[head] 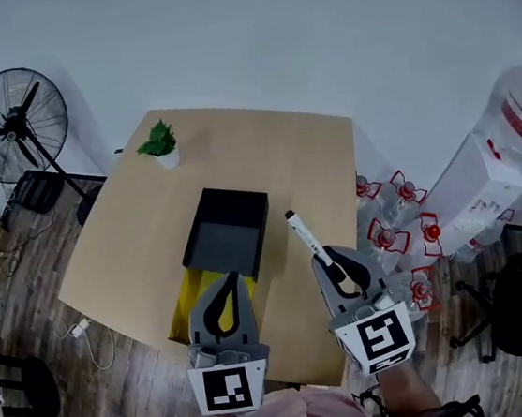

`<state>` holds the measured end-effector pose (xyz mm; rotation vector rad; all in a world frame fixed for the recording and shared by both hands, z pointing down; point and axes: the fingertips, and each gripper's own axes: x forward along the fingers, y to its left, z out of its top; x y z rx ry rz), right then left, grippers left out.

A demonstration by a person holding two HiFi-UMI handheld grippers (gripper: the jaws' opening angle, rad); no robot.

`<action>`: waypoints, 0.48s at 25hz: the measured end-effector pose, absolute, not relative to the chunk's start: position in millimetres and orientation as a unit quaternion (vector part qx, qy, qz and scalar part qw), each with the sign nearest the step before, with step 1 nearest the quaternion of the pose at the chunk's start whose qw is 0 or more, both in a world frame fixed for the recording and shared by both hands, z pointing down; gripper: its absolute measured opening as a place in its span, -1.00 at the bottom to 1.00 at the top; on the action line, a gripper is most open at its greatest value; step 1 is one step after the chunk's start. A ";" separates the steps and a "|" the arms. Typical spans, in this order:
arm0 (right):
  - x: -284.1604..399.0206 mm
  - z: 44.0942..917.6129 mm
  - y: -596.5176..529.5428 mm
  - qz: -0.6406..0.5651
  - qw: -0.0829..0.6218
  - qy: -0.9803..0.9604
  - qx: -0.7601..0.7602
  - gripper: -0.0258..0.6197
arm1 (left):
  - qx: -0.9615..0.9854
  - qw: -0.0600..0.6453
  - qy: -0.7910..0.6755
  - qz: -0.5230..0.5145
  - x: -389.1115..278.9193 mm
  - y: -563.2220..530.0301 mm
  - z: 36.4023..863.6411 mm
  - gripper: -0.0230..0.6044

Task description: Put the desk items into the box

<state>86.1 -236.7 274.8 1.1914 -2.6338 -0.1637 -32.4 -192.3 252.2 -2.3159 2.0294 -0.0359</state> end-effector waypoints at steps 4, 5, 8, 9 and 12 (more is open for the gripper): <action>82.2 270.7 -219.5 -0.063 0.116 -0.912 0.389 -0.71 | -0.732 0.039 0.680 -0.010 -37.5 -168.6 245.1 -0.89; 79.7 269.3 -216.1 -0.066 0.112 -0.914 0.383 -0.71 | -0.728 0.042 0.684 -0.012 -39.3 -163.1 244.0 -0.89; 71.7 267.8 -205.9 -0.066 0.110 -0.922 0.366 -0.71 | -0.715 0.045 0.697 -0.020 -44.0 -146.6 243.5 -0.89; 68.2 268.0 -202.4 -0.063 0.110 -0.924 0.361 -0.71 | -0.711 0.045 0.701 -0.022 -46.5 -141.3 243.4 -0.89; 50.4 265.2 -193.3 -0.069 0.100 -0.933 0.338 -0.71 | -0.697 0.053 0.714 -0.026 -58.9 -128.5 238.4 -0.90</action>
